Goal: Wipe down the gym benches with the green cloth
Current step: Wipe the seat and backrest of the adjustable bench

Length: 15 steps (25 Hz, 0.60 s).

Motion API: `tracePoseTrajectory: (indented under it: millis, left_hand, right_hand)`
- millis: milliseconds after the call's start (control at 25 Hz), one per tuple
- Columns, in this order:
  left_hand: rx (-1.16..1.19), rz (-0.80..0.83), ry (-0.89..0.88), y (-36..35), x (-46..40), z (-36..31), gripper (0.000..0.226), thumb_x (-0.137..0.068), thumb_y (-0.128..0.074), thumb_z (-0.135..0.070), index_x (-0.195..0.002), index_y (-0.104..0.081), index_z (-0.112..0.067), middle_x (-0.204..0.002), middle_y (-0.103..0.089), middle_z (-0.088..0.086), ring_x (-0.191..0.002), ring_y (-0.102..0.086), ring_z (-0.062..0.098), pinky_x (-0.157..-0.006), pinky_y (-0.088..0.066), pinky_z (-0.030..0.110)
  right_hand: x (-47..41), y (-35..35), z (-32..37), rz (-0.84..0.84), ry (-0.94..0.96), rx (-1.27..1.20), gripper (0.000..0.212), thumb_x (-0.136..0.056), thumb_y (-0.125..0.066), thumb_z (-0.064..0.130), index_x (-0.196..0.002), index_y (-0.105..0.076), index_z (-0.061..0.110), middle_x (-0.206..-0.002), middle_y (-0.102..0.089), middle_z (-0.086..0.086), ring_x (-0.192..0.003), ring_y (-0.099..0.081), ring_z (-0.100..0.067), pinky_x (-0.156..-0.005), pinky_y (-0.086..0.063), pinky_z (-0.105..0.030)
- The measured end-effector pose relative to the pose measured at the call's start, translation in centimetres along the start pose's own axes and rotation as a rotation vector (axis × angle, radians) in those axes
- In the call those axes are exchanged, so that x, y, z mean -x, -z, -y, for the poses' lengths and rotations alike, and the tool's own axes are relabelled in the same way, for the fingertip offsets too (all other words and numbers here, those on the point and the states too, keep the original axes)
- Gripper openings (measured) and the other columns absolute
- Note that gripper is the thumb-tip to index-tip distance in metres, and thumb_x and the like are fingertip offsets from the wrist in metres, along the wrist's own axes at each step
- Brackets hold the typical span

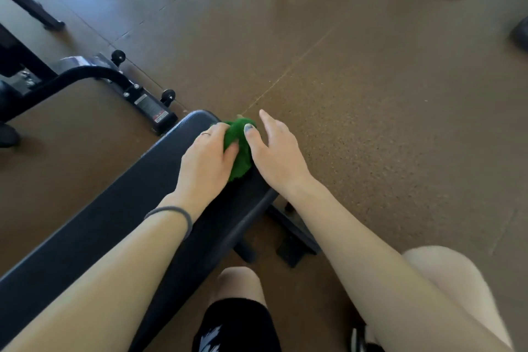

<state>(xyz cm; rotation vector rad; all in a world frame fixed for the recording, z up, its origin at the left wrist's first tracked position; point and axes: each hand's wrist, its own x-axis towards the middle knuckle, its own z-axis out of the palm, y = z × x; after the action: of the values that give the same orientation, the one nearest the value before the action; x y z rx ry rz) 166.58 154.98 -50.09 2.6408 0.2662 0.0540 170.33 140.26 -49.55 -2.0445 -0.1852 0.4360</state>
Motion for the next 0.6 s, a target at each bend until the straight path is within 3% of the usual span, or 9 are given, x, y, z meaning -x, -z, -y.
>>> tracePoseTrajectory:
  millis: [120,200,280,400,600]
  left_hand:
    - [0.866,0.122,0.635,3.6,-1.3,-5.8,0.028,-0.107,-0.049,-0.032,-0.115,-0.069,-0.014,-0.107,-0.076,0.01,-0.103,-0.071,0.033,-0.092,-0.058,0.049]
    - [1.19,0.287,0.851,6.8,-1.3,-10.0,0.036,-0.107,-0.046,-0.034,-0.124,-0.068,-0.011,-0.118,-0.074,0.014,-0.107,-0.072,0.033,-0.09,-0.059,0.046]
    - [1.331,0.442,0.888,10.2,-1.4,-14.1,0.041,-0.105,-0.044,-0.035,-0.129,-0.067,-0.01,-0.126,-0.071,0.015,-0.108,-0.071,0.032,-0.089,-0.057,0.044]
    - [1.393,0.583,0.914,16.4,-2.2,-20.5,0.051,-0.103,-0.046,-0.05,-0.13,-0.067,-0.013,-0.13,-0.07,0.016,-0.115,-0.07,0.032,-0.098,-0.053,0.048]
    - [1.347,0.795,0.838,25.8,-5.3,-29.8,0.08,-0.087,-0.049,-0.075,-0.135,-0.064,-0.013,-0.134,-0.068,0.013,-0.125,-0.065,0.033,-0.112,-0.042,0.051]
  right_hand:
    - [0.2,5.8,3.7,0.219,-0.132,-0.257,0.049,-0.106,-0.043,0.05,-0.149,-0.05,0.026,-0.139,-0.053,0.014,-0.137,-0.045,-0.01,-0.108,-0.034,-0.03]
    - [0.3,10.0,6.5,0.298,-0.223,-0.353,0.044,-0.104,-0.05,0.049,-0.142,-0.057,0.029,-0.133,-0.057,0.016,-0.128,-0.051,-0.008,-0.105,-0.036,-0.03]
    - [0.7,13.8,9.3,0.35,-0.302,-0.385,0.044,-0.098,-0.061,0.048,-0.138,-0.061,0.029,-0.134,-0.064,0.008,-0.124,-0.059,-0.013,-0.108,-0.044,-0.036]
    - [1.7,20.0,14.0,0.46,-0.424,-0.479,0.038,-0.095,-0.068,0.043,-0.127,-0.067,0.024,-0.119,-0.075,-0.001,-0.11,-0.072,-0.023,-0.102,-0.055,-0.049]
    - [2.0,30.5,21.3,0.546,-0.503,-0.529,0.044,-0.093,-0.07,0.049,-0.128,-0.065,0.022,-0.118,-0.076,-0.004,-0.109,-0.073,-0.025,-0.102,-0.055,-0.05]
